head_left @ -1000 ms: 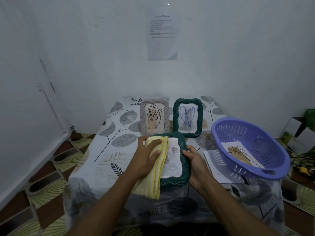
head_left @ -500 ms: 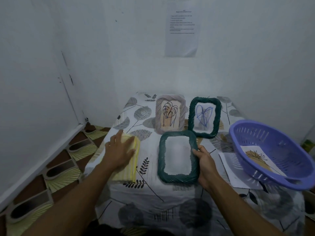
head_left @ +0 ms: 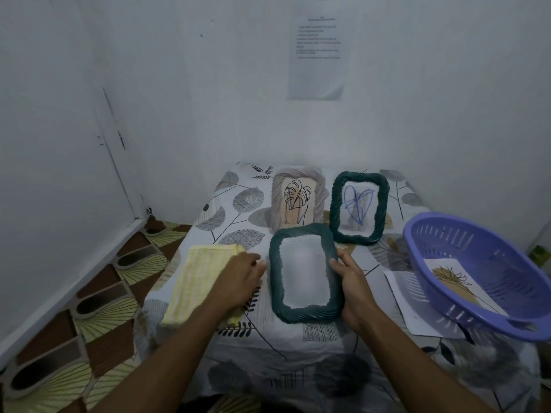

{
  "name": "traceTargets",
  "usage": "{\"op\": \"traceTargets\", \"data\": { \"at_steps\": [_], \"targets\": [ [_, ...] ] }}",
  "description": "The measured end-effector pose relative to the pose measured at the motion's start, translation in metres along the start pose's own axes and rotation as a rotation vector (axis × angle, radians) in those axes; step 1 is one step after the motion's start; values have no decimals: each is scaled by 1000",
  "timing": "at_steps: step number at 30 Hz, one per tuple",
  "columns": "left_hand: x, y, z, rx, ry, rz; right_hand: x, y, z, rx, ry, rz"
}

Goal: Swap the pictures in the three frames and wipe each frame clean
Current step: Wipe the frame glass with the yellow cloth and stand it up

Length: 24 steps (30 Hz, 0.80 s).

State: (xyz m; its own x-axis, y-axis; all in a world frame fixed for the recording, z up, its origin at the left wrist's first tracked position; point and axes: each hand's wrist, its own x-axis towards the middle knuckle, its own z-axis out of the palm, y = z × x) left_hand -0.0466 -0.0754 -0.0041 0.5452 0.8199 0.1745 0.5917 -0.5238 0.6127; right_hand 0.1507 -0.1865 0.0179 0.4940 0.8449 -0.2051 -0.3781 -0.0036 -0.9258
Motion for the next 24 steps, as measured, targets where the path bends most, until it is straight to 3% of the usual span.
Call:
{"op": "traceTargets", "data": {
  "at_steps": [4,8,13,24],
  "targets": [
    [10,43,-4,-745,-85,-329,-1,-10,13,-4,-76,-48],
    [24,46,-30,-1129,-25,-292,7,-26,34,10,-181,-95],
    [42,13,-63,-1175,101,-284,34,-27,79,-43,-255,-91],
    [129,-57,-90,-1126,231,-376,132,-9,163,-28,-170,-43]
  ]
}}
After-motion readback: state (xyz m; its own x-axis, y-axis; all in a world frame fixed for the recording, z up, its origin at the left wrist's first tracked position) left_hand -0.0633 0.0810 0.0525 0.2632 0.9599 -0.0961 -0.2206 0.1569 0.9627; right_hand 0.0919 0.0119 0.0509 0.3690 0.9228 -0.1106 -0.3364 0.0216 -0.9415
